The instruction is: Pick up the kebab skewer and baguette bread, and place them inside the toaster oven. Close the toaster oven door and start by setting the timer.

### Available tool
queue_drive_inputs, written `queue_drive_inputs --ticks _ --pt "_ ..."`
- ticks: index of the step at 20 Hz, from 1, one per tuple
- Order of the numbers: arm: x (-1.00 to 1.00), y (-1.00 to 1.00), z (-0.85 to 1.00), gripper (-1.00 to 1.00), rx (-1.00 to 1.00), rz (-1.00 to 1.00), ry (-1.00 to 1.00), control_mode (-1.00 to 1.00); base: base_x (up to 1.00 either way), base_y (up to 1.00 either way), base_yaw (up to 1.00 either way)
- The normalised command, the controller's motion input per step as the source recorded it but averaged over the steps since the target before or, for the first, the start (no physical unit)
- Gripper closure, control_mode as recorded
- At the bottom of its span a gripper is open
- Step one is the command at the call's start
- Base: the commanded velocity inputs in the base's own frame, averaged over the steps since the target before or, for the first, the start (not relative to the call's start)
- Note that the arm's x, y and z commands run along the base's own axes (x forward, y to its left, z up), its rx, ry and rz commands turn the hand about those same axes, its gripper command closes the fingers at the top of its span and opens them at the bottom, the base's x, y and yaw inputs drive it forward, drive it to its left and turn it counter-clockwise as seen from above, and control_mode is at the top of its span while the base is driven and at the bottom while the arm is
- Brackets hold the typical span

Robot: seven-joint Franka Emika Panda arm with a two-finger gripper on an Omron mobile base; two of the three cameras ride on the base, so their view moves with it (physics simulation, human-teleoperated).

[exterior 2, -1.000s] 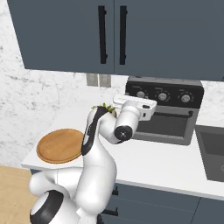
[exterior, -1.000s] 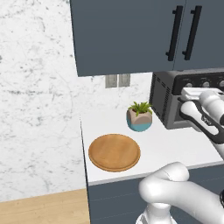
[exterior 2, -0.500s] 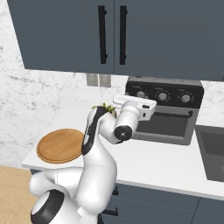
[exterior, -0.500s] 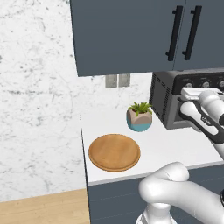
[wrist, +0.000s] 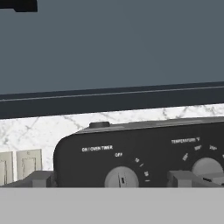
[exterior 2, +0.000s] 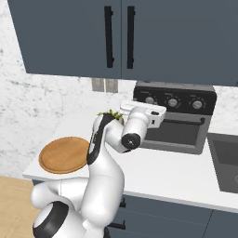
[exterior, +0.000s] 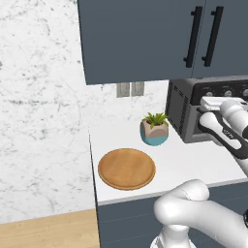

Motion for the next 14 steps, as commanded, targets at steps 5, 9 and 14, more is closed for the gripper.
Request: queue_drive_inputs --ticks 5,9,14 --pt "0.0 0.0 0.0 -1.0 0.0 0.0 0.0 -1.0 0.0 0.0 0.0" --pt "-0.01 0.02 0.0 -1.0 0.0 0.0 0.0 -1.0 0.0 0.0 0.0" --pt "-0.14 0.02 0.0 -1.0 0.0 0.0 0.0 -1.0 0.0 0.0 0.0"
